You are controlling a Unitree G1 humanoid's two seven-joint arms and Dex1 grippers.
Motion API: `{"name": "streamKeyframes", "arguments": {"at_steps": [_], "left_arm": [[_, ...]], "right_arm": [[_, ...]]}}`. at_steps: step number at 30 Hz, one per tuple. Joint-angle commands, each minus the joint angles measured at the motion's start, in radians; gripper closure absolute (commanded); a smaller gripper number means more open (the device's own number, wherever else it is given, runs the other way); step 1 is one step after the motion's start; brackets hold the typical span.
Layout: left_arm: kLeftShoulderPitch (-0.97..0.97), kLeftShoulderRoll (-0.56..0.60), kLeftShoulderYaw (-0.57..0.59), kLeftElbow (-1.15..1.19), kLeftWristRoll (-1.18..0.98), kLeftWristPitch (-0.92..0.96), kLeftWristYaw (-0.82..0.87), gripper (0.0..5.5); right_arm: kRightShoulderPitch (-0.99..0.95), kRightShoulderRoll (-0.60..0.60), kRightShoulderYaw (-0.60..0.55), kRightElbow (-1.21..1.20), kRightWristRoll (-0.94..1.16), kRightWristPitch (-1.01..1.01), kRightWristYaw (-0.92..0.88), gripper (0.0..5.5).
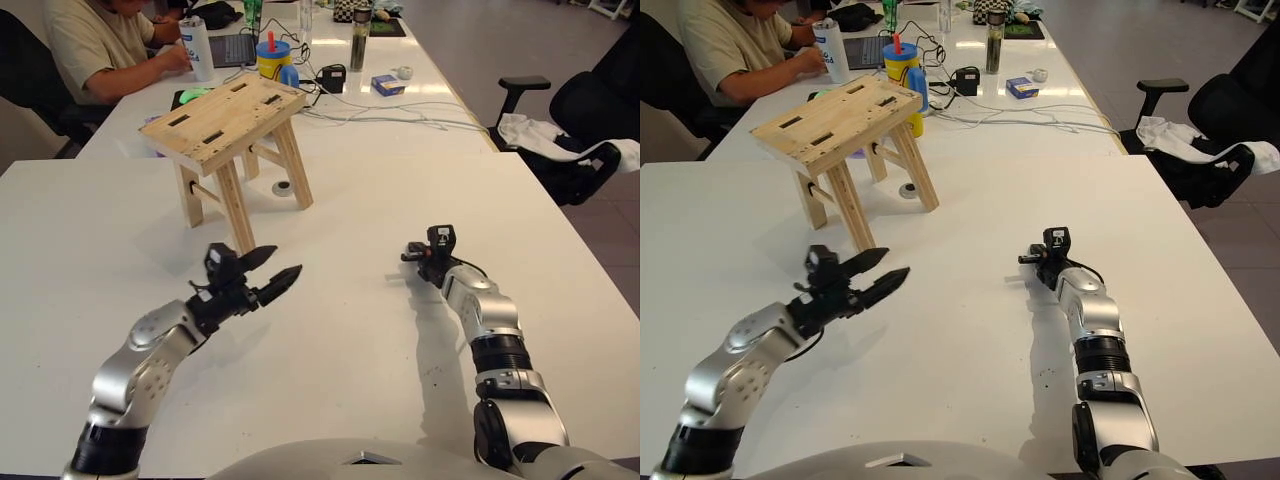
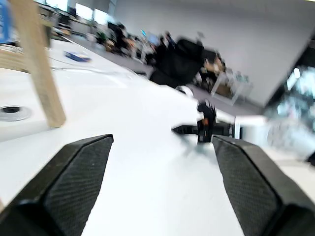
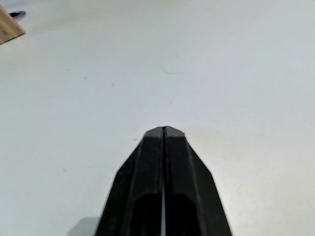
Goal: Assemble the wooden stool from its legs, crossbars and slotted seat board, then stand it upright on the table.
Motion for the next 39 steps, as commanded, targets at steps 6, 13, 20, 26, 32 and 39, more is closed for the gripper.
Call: {"name": "streamKeyframes", "arguments": {"at_steps": [6,13,20,26,32,39], "left_arm": [[-0.648,0.183,-0.186,1.206,0.643,-0.463,0.201,1.79],[-0.853,0.378,-0.29,1.471,0.885,-0.438,0.546,1.79],[-0.762,0.238,-0.193,1.467,0.83,-0.584,0.536,1.79],[-0.408,0.101,0.105,0.973,0.535,-0.619,0.627,1.79],[-0.184,-0.132,0.216,0.401,0.325,-0.491,0.756,1.79],[-0.212,-0.22,0.187,0.308,0.352,-0.325,0.781,1.79]], "right_arm": [[-0.088,0.018,0.05,0.083,-0.032,-0.032,0.036,5.5],[-0.093,0.02,0.061,0.09,-0.037,-0.039,0.047,5.5],[-0.107,0.003,0.066,0.104,-0.042,-0.051,0.06,5.5],[-0.123,0.009,0.051,0.066,-0.041,-0.112,0.062,5.5],[-0.196,0.08,0.087,0.044,-0.1,-0.18,-0.047,5.5],[-0.202,0.154,0.101,0.034,-0.097,-0.231,-0.074,5.5]]}}
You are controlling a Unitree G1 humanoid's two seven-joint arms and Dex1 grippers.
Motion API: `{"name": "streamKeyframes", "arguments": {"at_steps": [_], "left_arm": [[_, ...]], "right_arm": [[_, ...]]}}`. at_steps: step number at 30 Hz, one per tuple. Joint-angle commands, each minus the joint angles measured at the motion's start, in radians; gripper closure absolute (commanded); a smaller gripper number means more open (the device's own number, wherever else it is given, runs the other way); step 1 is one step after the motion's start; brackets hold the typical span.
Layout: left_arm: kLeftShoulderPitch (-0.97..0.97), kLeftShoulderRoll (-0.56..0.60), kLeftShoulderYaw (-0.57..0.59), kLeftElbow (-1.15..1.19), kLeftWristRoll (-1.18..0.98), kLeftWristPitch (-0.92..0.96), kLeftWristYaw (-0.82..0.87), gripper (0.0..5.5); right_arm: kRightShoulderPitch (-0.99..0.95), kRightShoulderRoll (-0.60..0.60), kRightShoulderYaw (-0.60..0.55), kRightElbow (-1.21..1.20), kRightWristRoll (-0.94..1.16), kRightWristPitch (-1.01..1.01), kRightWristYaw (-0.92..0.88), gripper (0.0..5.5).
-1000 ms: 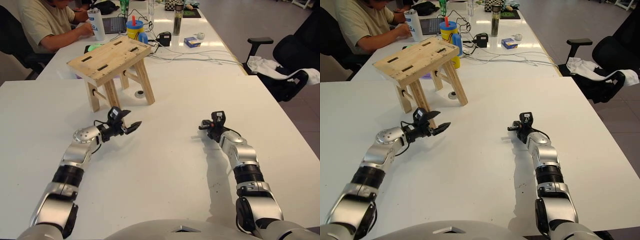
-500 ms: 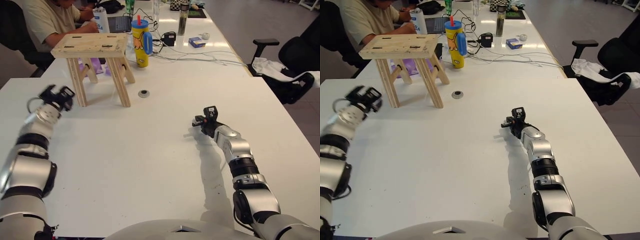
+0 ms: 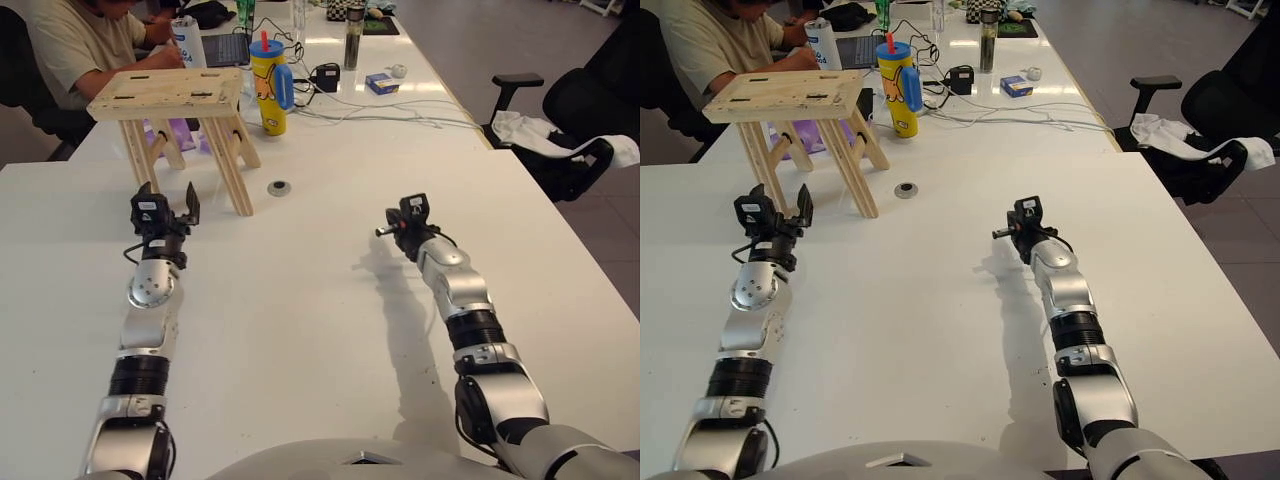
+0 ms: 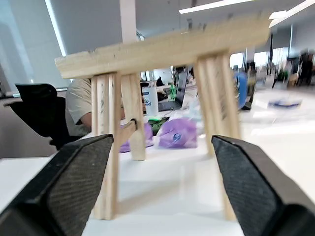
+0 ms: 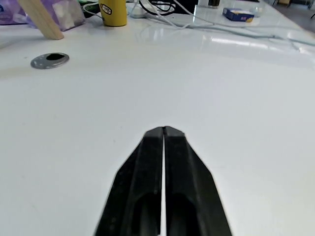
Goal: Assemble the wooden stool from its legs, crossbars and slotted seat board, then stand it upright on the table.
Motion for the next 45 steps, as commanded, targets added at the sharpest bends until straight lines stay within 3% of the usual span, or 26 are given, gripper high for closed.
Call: {"name": "streamKeyframes", "arguments": {"at_steps": [1,7,16,22,38,45], "left_arm": [[-0.008,-0.042,0.017,-0.048,0.025,0.098,0.038,1.79],[-0.098,-0.064,0.011,0.006,0.079,0.152,0.034,1.79],[-0.287,-0.118,-0.038,0.279,0.105,-0.005,-0.14,1.79],[-0.316,-0.159,-0.003,0.385,0.085,-0.083,-0.173,1.79],[-0.345,-0.267,-0.024,0.505,0.187,-0.297,-0.081,1.79],[-0.395,-0.258,-0.003,0.583,0.186,-0.342,-0.08,1.79]], "right_arm": [[-0.027,0.056,0.004,-0.022,0.005,-0.034,-0.026,5.5],[-0.026,0.119,-0.001,-0.015,0.014,-0.07,-0.05,5.5],[0.06,0.203,-0.006,-0.086,-0.032,-0.18,-0.205,5.5],[0.066,0.219,-0.008,-0.052,-0.041,-0.238,-0.239,5.5],[-0.085,0.17,-0.052,0.089,0.06,-0.315,-0.041,5.5],[-0.145,0.156,-0.077,0.172,0.083,-0.326,-0.007,5.5]]}}
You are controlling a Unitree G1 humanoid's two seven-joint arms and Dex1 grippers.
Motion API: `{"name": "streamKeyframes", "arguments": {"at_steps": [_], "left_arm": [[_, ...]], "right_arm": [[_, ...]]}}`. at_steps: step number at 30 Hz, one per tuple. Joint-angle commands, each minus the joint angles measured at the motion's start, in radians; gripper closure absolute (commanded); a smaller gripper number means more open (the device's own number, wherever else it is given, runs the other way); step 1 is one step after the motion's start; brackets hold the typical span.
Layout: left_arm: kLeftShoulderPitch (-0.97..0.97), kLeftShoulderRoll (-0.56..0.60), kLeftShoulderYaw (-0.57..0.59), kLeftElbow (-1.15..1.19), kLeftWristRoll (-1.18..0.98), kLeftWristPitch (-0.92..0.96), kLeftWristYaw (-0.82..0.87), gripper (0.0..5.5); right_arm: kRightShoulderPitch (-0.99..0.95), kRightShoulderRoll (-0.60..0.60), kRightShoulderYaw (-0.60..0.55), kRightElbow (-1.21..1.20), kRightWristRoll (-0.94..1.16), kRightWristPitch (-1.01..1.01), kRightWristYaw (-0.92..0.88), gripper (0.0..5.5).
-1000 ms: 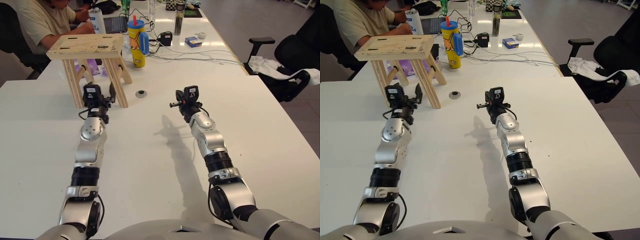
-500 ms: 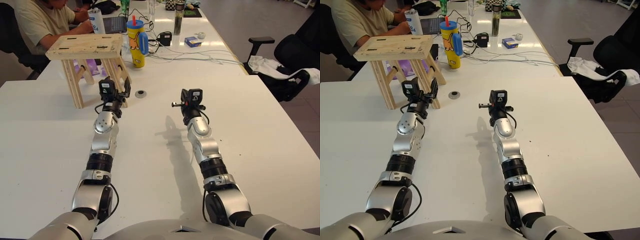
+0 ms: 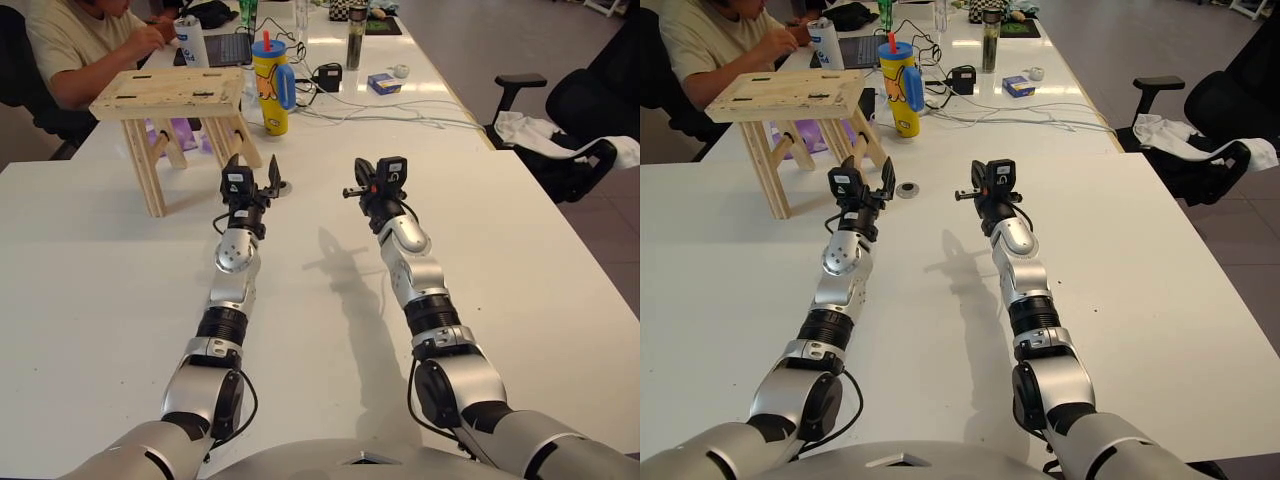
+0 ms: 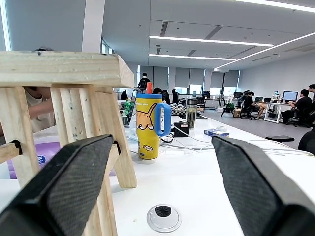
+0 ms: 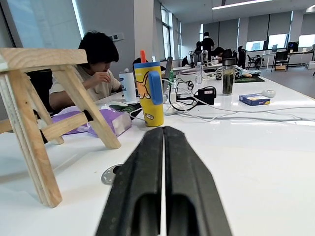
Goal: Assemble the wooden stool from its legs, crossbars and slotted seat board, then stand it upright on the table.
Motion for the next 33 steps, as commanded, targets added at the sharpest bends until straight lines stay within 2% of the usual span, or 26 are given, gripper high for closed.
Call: {"name": "streamKeyframes", "arguments": {"at_steps": [1,12,33], "left_arm": [[-0.047,0.014,0.018,0.041,0.0,-0.017,-0.001,1.79],[-0.087,0.013,0.035,0.11,-0.005,-0.036,-0.013,1.79],[-0.143,0.001,0.059,0.158,-0.028,-0.078,-0.048,1.79]], "right_arm": [[-0.051,-0.015,-0.009,0.045,0.002,-0.018,0.013,5.5],[-0.11,-0.011,-0.044,0.141,0.011,-0.09,0.003,5.5],[-0.16,-0.001,-0.033,0.226,-0.01,-0.159,-0.019,5.5]]}}
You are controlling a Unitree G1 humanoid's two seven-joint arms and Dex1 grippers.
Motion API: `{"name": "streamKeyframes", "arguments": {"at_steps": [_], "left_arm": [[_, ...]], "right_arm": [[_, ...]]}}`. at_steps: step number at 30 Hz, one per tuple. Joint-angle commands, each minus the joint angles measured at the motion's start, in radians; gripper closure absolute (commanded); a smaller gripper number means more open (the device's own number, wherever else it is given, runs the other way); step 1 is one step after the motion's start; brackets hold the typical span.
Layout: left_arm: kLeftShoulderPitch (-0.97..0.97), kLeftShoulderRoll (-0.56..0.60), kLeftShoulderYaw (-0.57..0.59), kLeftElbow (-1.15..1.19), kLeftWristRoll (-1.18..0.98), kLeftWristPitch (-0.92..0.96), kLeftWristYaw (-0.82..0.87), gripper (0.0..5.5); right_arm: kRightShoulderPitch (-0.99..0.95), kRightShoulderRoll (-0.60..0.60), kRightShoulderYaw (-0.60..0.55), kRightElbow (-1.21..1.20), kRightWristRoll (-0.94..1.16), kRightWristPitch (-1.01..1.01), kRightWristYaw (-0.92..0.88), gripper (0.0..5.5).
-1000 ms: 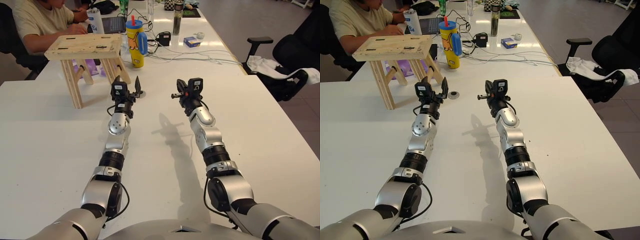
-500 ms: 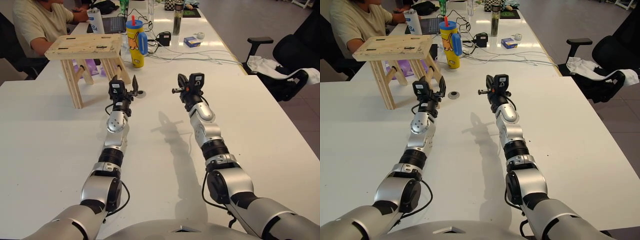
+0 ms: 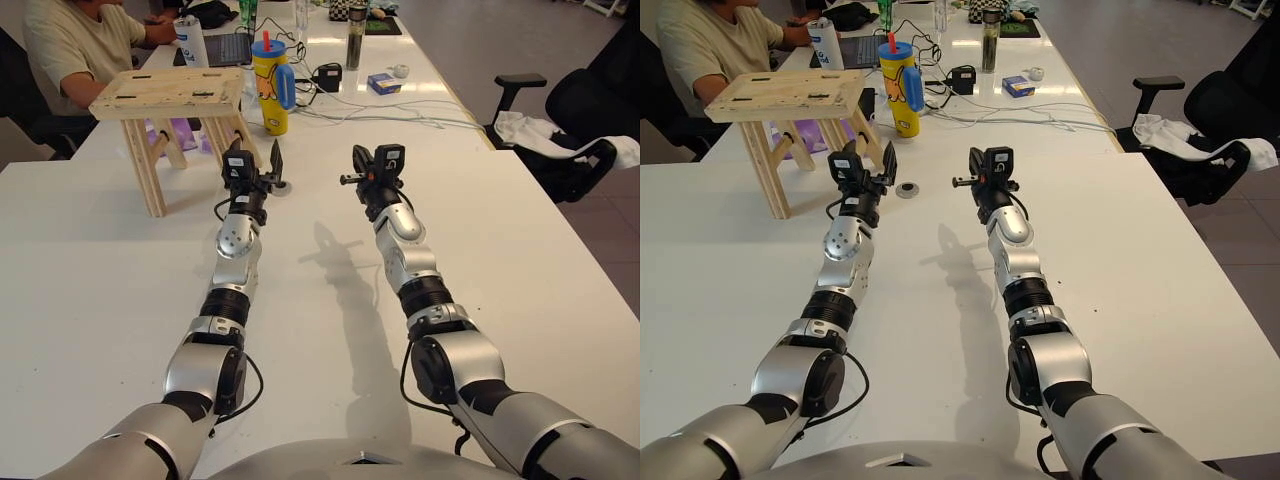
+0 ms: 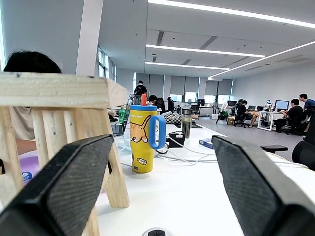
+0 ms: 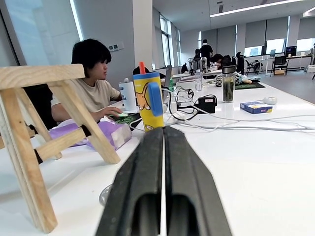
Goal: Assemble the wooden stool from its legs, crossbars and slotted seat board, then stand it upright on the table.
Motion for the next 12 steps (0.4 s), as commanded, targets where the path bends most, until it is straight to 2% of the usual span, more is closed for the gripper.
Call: {"name": "streamKeyframes", "arguments": {"at_steps": [1,8,12], "left_arm": [[-0.023,-0.002,0.019,0.021,-0.019,0.001,0.005,1.79],[-0.036,-0.013,0.014,0.026,-0.001,0.024,0.049,1.79],[-0.045,-0.018,0.011,0.036,0.038,0.049,0.141,1.79]], "right_arm": [[-0.026,-0.007,-0.002,0.019,-0.01,-0.009,-0.006,5.5],[-0.013,-0.002,0.006,0.016,-0.02,-0.008,-0.021,5.5],[-0.009,0.001,0.001,0.017,-0.025,-0.004,-0.032,5.5]]}}
